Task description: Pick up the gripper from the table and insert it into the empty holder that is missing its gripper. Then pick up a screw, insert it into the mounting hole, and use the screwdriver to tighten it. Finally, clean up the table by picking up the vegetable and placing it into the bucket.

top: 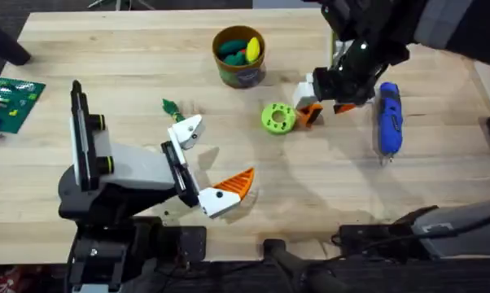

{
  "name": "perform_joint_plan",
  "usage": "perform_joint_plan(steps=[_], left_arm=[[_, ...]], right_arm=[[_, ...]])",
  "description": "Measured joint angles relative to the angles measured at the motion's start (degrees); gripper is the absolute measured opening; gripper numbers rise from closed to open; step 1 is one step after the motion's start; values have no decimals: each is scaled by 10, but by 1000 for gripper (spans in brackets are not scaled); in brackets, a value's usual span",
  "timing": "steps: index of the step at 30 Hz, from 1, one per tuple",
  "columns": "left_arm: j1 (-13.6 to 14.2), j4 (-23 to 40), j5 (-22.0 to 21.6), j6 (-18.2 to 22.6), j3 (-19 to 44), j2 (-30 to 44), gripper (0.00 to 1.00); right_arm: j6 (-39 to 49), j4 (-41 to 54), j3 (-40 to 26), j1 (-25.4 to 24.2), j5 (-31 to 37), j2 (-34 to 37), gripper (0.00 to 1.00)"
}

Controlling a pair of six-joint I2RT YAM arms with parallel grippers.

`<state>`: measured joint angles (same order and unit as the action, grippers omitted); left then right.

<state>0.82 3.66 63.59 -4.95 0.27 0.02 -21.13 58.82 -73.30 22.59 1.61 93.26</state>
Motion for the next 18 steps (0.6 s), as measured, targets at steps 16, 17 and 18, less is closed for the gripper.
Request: perform_joint_plan(steps=[16, 17, 18], left_arm=[[0, 0, 0, 0, 0, 0, 986], [0, 0, 0, 0, 0, 0, 986], [0, 0, 0, 0, 0, 0, 986]], right_arm=[[-42, -17, 0, 1, 0, 2, 739], [-42, -18, 0, 1, 0, 4, 739], [-42, -19, 0, 2, 0, 7, 739]])
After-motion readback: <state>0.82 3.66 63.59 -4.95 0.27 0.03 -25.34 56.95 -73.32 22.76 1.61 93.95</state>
